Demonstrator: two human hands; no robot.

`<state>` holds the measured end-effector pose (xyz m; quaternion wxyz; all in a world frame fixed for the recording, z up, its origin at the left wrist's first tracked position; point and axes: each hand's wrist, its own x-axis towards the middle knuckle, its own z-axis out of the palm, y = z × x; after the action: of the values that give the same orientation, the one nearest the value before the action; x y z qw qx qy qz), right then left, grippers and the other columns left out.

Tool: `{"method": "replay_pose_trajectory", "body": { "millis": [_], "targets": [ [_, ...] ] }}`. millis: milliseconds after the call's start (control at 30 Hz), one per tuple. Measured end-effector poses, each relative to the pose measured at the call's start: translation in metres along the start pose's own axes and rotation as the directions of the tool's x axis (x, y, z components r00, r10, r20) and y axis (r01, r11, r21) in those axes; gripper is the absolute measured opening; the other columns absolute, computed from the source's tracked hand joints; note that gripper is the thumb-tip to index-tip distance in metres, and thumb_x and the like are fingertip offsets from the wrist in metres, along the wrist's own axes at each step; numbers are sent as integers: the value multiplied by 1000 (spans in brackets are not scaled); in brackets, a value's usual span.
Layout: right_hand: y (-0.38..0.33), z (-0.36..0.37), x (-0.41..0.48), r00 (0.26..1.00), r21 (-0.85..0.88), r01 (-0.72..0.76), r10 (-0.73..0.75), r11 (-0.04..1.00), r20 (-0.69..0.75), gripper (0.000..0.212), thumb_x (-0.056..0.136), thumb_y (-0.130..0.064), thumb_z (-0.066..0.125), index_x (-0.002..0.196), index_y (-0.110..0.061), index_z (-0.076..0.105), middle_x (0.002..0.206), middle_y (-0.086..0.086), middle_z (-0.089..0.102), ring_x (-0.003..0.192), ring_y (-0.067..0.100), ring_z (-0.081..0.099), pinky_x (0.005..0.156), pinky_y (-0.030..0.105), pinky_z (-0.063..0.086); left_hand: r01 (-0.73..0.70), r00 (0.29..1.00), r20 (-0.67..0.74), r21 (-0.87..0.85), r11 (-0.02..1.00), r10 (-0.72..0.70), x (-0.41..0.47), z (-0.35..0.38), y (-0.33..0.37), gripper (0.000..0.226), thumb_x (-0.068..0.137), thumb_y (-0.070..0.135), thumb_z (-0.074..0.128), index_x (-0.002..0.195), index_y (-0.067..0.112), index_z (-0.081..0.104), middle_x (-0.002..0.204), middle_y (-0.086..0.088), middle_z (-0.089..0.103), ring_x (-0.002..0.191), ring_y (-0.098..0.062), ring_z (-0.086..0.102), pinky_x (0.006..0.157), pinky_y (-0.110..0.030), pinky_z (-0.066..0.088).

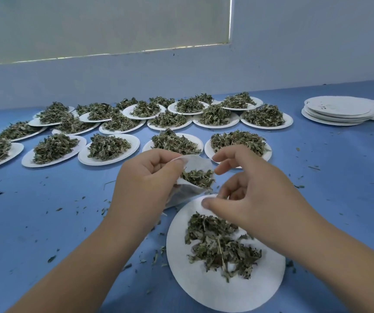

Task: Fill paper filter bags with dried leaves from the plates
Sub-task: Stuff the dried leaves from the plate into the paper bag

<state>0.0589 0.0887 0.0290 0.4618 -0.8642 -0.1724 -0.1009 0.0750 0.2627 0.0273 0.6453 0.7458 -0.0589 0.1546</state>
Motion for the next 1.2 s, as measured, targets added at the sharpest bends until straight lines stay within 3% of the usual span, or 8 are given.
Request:
{"method": "replay_pose_trajectory", "body": {
  "millis": [133, 433, 567, 733, 833, 933, 1033, 1200],
  "targets": [
    [-1, -4, 1, 982, 11, 117, -114, 993, -150, 25, 74, -14, 79, 80, -34, 65, 79, -13, 64, 71, 3, 63, 63, 7, 45, -61, 998, 30, 36, 997, 60, -3, 2, 1, 15, 90, 11, 64, 76, 14, 72, 41, 14, 47, 35, -3, 39, 38, -12, 33],
    [5, 6, 3, 963, -245, 190, -229, 951, -143, 15, 78, -18, 74, 72, -31, 69, 66, -12, 62, 62, 7, 52, 55, 15, 40, -127, 988, 106, 119, 985, 114, -7, 8, 2, 18, 87, 14, 65, 73, 22, 72, 43, 13, 44, 39, -4, 36, 41, -14, 32],
    [5, 11, 6, 958, -346, 246, -282, 905, -57, 14, 85, -16, 70, 87, -28, 76, 70, -7, 62, 61, 5, 46, 57, 34, 48, -171, 977, 152, 147, 974, 148, -12, 10, 4, 18, 87, 12, 64, 74, 23, 73, 44, 13, 46, 40, -1, 36, 42, -11, 30],
    [4, 0, 2, 961, -126, 274, -278, 953, -10, 17, 85, -18, 67, 94, -27, 78, 92, -19, 71, 80, -9, 56, 63, 6, 40, -133, 990, 68, 99, 986, 127, -6, 6, 4, 15, 87, 11, 64, 76, 17, 73, 43, 14, 48, 37, -1, 39, 40, -12, 32],
    [4, -2, 2, 945, -210, 305, -270, 929, 182, 23, 86, -39, 57, 101, -32, 72, 112, -33, 60, 98, -5, 54, 76, 15, 44, -127, 990, 76, 83, 988, 121, -5, 4, 5, 14, 88, 9, 64, 78, 14, 73, 43, 14, 49, 37, -1, 40, 39, -12, 34],
    [3, 4, 1, 910, -296, 351, -249, 888, 332, 11, 88, -50, 54, 88, -40, 59, 97, -45, 50, 90, -3, 47, 69, 21, 41, -102, 988, 120, 65, 993, 94, -6, 6, 5, 13, 88, 4, 63, 78, 8, 71, 43, 14, 52, 36, 2, 47, 39, -9, 38],
    [5, -1, 3, 935, -200, 329, -288, 923, 210, 14, 89, -37, 61, 98, -30, 69, 106, -25, 63, 87, 2, 54, 71, 17, 43, -109, 992, 77, 98, 989, 102, -3, 1, 4, 17, 88, 8, 64, 75, 15, 72, 42, 14, 47, 35, -1, 40, 37, -11, 33],
    [5, -16, 5, 981, -19, 185, -185, 983, -62, 1, 82, -38, 66, 81, -38, 66, 84, -25, 61, 69, 4, 56, 62, 10, 43, -127, 991, -30, 126, 984, 132, 5, -11, 4, 16, 88, 16, 66, 75, 21, 74, 42, 13, 42, 38, -5, 32, 39, -14, 28]
  ]
}}
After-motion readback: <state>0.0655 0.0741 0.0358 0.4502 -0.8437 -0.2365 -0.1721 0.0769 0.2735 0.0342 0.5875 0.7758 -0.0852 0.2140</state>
